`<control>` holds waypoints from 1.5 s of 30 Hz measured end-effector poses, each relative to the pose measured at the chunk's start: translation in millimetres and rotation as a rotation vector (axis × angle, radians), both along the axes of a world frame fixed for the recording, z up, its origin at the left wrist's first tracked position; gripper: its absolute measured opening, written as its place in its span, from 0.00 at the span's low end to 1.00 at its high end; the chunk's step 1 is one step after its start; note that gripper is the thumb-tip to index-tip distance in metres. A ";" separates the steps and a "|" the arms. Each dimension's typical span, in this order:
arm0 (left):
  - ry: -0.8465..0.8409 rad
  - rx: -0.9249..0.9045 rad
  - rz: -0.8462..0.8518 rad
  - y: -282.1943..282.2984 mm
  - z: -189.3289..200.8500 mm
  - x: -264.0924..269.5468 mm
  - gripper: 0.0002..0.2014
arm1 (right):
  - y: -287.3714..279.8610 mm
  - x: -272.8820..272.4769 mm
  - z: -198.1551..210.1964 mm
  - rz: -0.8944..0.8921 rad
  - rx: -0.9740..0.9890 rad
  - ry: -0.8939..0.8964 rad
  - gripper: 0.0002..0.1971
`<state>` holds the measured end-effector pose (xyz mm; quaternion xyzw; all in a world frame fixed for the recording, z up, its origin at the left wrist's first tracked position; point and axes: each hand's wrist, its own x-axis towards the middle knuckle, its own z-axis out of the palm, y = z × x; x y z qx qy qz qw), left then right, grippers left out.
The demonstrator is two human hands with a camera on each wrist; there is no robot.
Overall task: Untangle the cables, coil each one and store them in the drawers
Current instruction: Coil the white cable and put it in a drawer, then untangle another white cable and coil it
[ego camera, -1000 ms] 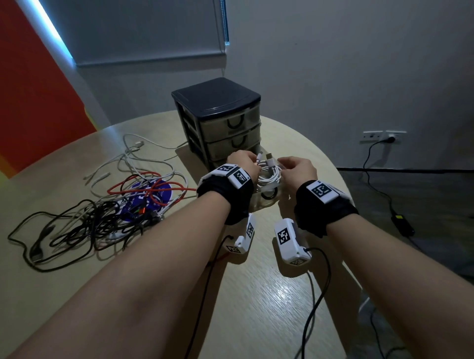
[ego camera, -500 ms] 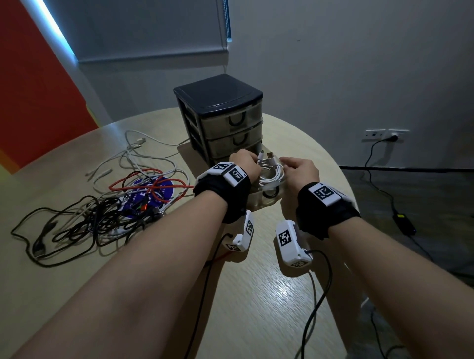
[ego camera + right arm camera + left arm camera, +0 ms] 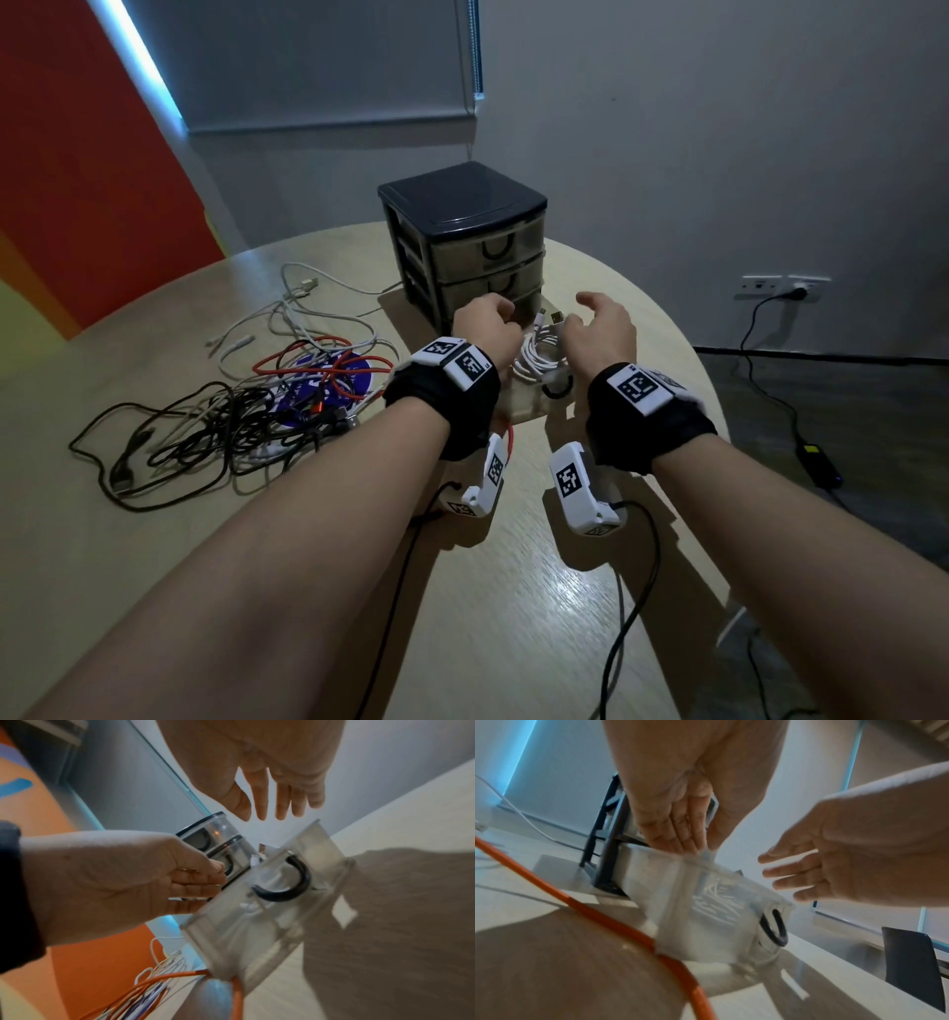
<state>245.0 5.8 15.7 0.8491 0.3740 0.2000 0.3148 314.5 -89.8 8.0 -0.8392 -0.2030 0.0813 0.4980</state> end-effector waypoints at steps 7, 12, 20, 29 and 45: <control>-0.033 0.051 0.075 13.9 9.8 -53.6 0.14 | 8.1 -45.3 17.1 0.121 -0.046 -0.136 0.19; 0.020 0.094 0.151 35.7 9.1 -97.7 0.12 | 24.9 -81.8 19.0 0.297 -0.031 -0.211 0.16; 0.108 0.099 0.312 78.2 7.5 -145.5 0.13 | 47.6 -113.7 14.9 0.520 -0.103 -0.164 0.15; 0.394 0.292 0.150 113.1 -4.6 -134.5 0.16 | 71.2 -109.1 -2.6 0.619 -0.178 -0.172 0.15; 0.291 0.481 0.056 133.4 -6.2 -118.3 0.13 | 113.0 -94.5 -7.0 0.604 -0.060 -0.262 0.18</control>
